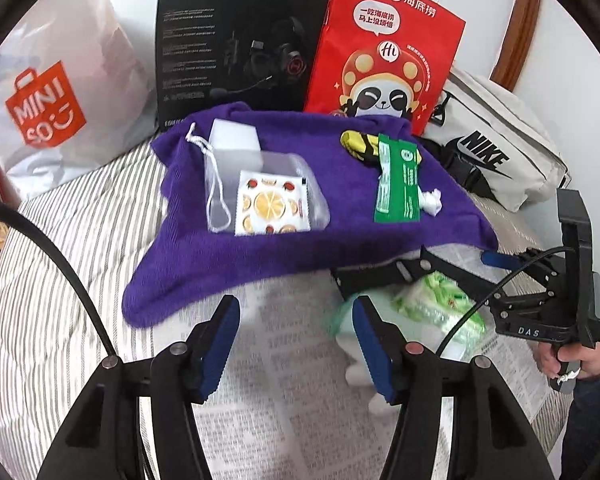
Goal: Organize soft objects
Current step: 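Withdraw both tools from the towel back over the newspaper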
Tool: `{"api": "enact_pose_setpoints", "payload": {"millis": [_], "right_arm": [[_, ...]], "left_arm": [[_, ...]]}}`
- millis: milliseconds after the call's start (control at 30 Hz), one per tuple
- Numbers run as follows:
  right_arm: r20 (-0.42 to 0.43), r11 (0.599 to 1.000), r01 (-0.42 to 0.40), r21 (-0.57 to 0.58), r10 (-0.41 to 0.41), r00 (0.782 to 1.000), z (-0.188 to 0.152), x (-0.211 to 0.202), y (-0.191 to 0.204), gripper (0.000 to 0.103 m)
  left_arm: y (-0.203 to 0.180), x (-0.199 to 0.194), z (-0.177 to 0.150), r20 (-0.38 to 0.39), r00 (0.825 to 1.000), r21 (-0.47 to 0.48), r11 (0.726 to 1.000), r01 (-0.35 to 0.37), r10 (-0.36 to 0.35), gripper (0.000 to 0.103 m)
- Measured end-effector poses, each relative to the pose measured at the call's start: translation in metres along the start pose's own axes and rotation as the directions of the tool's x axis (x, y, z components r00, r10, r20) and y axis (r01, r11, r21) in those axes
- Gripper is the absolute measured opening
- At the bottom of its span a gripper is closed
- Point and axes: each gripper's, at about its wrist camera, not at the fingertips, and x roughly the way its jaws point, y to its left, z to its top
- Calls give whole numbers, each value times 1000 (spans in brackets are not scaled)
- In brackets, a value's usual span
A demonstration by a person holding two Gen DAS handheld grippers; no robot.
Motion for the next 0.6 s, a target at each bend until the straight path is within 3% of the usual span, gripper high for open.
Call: {"api": "enact_pose_setpoints", "payload": {"millis": [100, 167, 233, 367, 467, 600], "right_arm": [[11, 999, -29, -40, 29, 1000, -1, -3, 3, 54], [-15, 998, -48, -40, 48, 999, 1, -5, 4, 35], [-59, 997, -64, -34, 62, 996, 3, -8, 6, 27], [-99, 991, -92, -94, 83, 992, 2, -11, 20, 29], [-96, 991, -104, -86, 96, 991, 6, -8, 21, 38], [-71, 991, -82, -106, 75, 995, 10, -5, 26, 39]], "left_arm": [[0, -3, -7, -4, 1000, -10, 1000, -5, 5, 57], [-1, -5, -9, -4, 1000, -13, 1000, -8, 8, 57], [-1, -7, -12, -3, 1000, -14, 1000, -12, 12, 57], [-2, -8, -14, -3, 1000, -27, 1000, -1, 1, 57], [-3, -6, -17, -11, 1000, -27, 1000, 2, -2, 57], [-4, -7, -21, -4, 1000, -26, 1000, -6, 6, 57]]}}
